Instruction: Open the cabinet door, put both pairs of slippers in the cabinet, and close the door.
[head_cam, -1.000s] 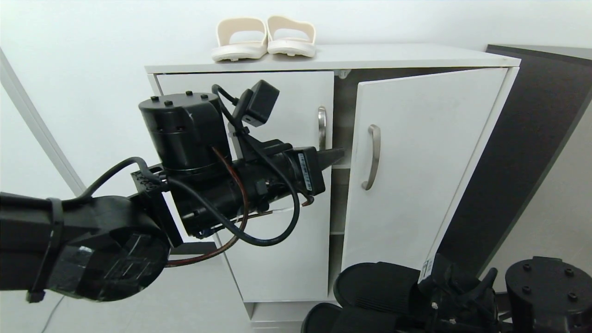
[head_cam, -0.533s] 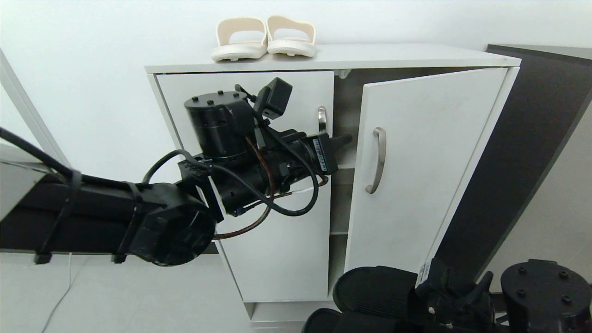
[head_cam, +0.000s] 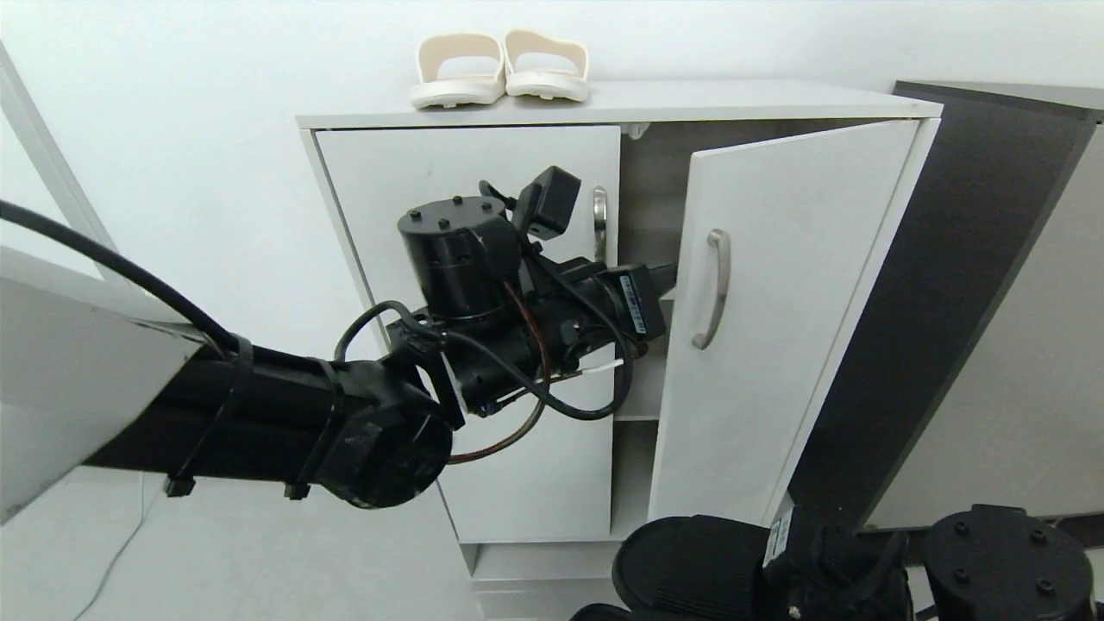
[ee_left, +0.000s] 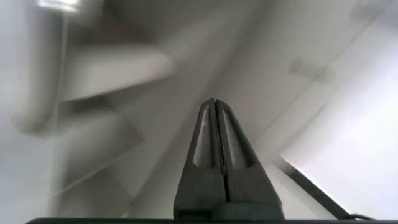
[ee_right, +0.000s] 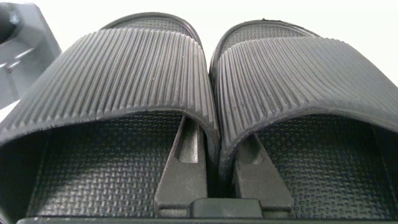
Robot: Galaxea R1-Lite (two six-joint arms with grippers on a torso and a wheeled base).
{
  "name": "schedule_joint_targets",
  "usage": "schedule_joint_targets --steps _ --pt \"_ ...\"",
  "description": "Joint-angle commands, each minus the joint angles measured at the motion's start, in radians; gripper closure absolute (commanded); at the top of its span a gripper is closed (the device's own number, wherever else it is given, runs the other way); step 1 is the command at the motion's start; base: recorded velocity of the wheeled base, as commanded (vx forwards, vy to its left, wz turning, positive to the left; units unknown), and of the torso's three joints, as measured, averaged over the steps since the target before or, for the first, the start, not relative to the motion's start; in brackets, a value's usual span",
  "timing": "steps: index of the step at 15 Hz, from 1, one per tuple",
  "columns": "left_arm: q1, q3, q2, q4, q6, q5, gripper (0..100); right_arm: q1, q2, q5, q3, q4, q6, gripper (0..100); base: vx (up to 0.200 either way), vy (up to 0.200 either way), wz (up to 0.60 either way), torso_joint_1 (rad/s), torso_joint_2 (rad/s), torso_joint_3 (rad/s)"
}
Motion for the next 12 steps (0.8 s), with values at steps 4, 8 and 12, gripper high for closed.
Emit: schedule_joint_targets --steps 4,8,12 --pt "-0.137 0.055 0.000 -0.100 0.004 0.015 100 0.016 0.001 0.003 0.019 -0.002 0.001 100 -0.050 0.000 0.00 -0.002 0.00 -0.001" --pt "-0.031 0.132 -0.101 -0.082 0.012 0.064 100 -0.059 0.061 -0.029 -0.026 -0.043 0.005 100 0.000 0.000 0.00 0.000 0.00 0.000" --pt "0.182 0.435 -0.419 0.021 0.094 0.276 100 -0.223 0.214 -0.359 -0.179 -0.134 0.010 100 0.000 0.000 0.00 0.000 0.00 0.000"
